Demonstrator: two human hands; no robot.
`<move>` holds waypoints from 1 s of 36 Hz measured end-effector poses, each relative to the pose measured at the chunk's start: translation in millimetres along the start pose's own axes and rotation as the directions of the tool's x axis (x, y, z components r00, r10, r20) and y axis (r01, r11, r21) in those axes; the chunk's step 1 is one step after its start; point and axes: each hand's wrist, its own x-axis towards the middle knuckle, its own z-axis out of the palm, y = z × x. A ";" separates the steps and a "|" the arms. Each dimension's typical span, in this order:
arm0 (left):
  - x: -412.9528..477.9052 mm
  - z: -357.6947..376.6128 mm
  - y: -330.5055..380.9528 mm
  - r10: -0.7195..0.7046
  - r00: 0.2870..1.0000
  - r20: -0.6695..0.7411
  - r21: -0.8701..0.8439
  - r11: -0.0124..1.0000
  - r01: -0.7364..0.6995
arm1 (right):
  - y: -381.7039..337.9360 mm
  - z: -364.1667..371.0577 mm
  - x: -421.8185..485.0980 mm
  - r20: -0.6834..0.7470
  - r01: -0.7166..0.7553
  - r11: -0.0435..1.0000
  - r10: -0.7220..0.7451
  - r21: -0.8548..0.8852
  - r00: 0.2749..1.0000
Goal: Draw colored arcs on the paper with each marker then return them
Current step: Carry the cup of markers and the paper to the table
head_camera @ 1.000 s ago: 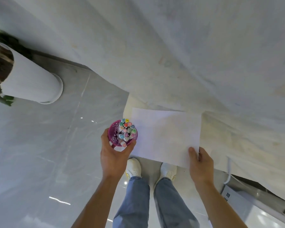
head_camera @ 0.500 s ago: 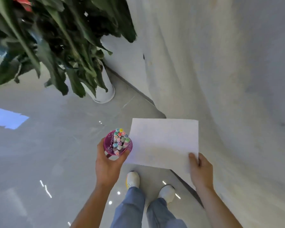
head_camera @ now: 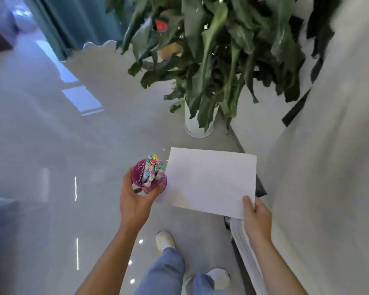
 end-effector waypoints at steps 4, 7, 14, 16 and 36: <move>20.0 -42.0 -6.1 -0.037 0.995 -0.091 -0.050 0.998 0.032 | -34.1 41.9 -0.3 0.081 0.037 0.999 -0.035 -0.029 0.996; 32.4 -67.7 -12.4 -0.054 0.987 -0.153 -0.074 0.996 0.043 | -53.9 72.4 -1.4 0.120 0.035 0.999 -0.032 -0.021 0.992; 55.4 -122.4 -24.8 -0.104 0.957 -0.272 -0.117 0.990 0.074 | -88.8 141.0 1.6 0.247 -0.001 0.999 0.009 -0.035 0.969; 62.0 -135.2 -27.1 -0.126 0.944 -0.304 -0.124 0.988 0.091 | -100.8 160.4 4.3 0.279 0.009 0.999 0.006 -0.053 0.960; 190.9 -194.9 -15.2 -0.343 0.687 -0.641 -0.300 0.935 0.188 | -255.3 383.8 120.4 0.583 0.300 0.930 -0.125 -0.213 0.803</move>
